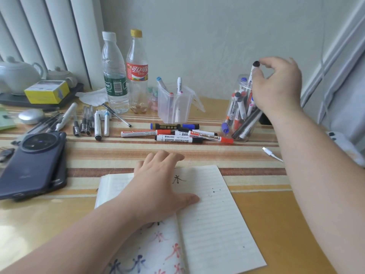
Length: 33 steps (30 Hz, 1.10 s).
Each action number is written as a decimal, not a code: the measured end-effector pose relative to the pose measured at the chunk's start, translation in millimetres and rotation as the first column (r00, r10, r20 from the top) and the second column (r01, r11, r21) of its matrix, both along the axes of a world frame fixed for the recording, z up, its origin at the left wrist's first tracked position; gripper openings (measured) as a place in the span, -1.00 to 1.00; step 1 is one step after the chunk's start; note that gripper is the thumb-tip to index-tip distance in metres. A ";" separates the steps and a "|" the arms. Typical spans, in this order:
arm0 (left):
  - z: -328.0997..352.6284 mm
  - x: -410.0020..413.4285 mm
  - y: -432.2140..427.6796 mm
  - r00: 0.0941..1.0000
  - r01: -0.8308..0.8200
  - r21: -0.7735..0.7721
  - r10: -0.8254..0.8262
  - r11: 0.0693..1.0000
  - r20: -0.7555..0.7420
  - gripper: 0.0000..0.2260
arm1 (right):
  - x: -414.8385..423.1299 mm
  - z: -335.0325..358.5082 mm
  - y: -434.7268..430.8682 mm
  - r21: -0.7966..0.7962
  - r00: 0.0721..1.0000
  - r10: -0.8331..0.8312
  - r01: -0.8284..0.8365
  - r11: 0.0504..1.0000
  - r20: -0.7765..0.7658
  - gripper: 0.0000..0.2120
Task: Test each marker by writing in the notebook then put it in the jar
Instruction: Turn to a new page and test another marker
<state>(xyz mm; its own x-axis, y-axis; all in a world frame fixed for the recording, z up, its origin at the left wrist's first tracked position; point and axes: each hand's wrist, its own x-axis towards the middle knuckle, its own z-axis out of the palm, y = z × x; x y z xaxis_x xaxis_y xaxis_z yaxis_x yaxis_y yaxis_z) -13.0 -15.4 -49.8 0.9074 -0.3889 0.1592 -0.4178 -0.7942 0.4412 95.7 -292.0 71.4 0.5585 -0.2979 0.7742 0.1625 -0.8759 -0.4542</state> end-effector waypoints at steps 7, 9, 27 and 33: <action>3.2 -0.9 0.2 0.999 0.011 0.015 -0.011 1.000 0.031 -0.18 | -37.0 -58.2 67.9 -0.216 0.823 0.175 -0.337 0.916 -0.540 -0.85; 4.4 -1.0 0.6 0.999 0.015 0.035 -0.017 0.999 0.047 -0.16 | -36.3 -77.7 76.5 -0.243 0.721 0.094 -0.350 0.905 -0.687 -0.85; 6.2 -0.3 2.2 0.999 0.004 -0.005 -0.004 1.000 0.047 -0.10 | -25.4 -72.8 126.7 -0.482 0.600 -0.154 -0.435 0.760 -0.785 -0.90; 6.5 -4.0 2.4 0.992 0.055 -0.158 -0.036 0.986 0.120 -0.31 | -65.1 -47.1 98.2 -0.124 0.692 0.155 -0.335 0.934 -0.705 -0.83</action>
